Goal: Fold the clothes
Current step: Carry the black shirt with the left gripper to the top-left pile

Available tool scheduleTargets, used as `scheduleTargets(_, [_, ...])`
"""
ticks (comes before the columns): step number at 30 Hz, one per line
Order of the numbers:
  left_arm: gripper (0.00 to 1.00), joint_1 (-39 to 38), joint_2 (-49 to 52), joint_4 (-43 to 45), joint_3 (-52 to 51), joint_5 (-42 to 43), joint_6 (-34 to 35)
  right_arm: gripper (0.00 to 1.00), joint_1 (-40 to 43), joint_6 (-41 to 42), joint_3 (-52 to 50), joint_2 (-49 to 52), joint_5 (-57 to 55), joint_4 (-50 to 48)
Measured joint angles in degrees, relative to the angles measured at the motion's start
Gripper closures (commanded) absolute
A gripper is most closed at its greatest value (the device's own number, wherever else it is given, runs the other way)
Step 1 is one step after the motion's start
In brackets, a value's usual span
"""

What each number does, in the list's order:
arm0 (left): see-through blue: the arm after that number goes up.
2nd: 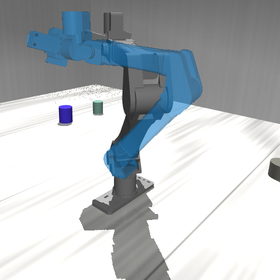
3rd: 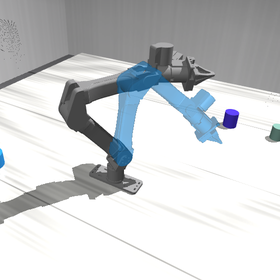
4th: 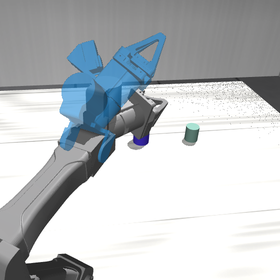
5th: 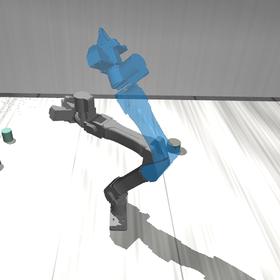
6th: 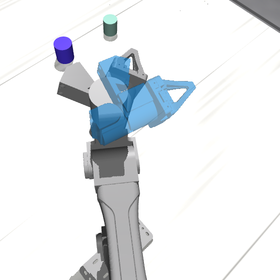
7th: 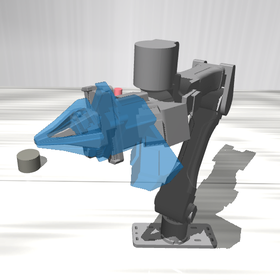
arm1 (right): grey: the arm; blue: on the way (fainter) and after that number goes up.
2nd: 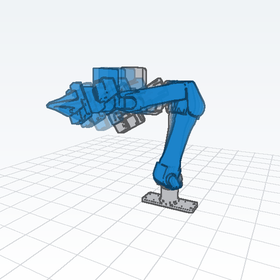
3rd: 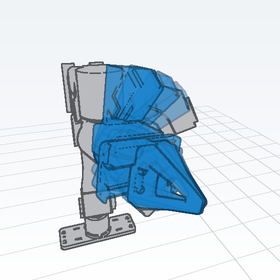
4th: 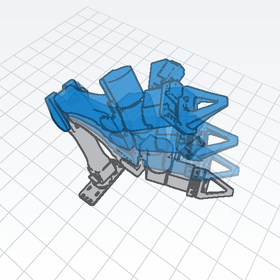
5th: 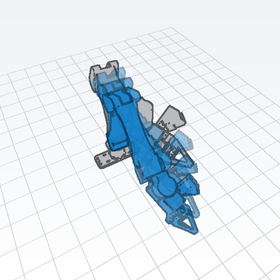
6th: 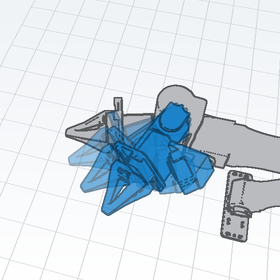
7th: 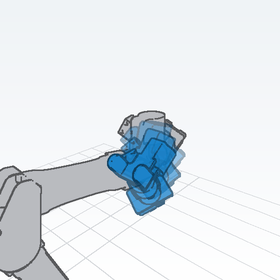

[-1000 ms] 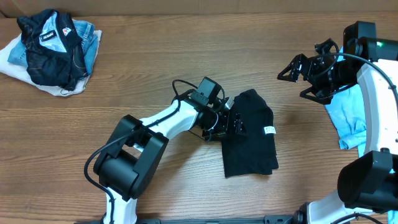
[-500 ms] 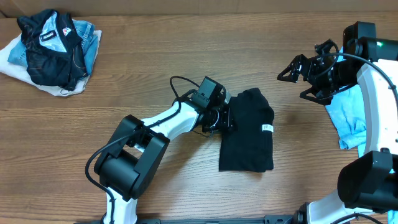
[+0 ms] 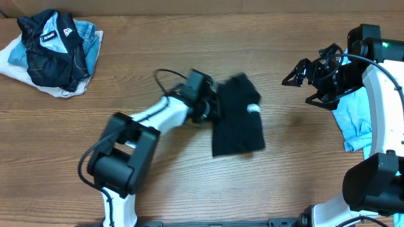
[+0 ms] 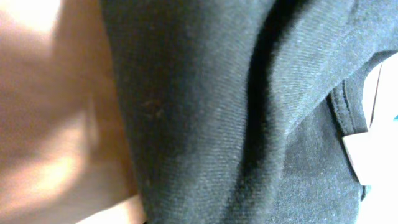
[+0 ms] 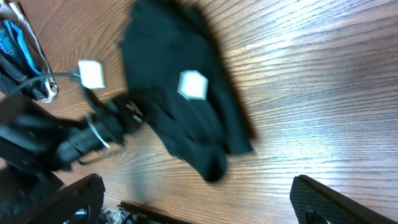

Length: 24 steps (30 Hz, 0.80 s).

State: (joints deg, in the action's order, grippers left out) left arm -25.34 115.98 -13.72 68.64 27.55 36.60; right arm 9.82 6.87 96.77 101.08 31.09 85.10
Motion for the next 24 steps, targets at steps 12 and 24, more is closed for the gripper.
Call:
scheduleTargets(12, [0.96, 18.7, 0.0, 2.0, 0.6, -6.8, -16.0, 0.00, 0.0, 0.0, 0.0, 0.0, 0.0, 1.1])
scheduleTargets(24, [0.96, 31.7, 0.0, 3.4, 6.0, -14.3, -29.5, 0.00, 0.0, 0.0, 0.0, 0.0, 0.0, 2.6])
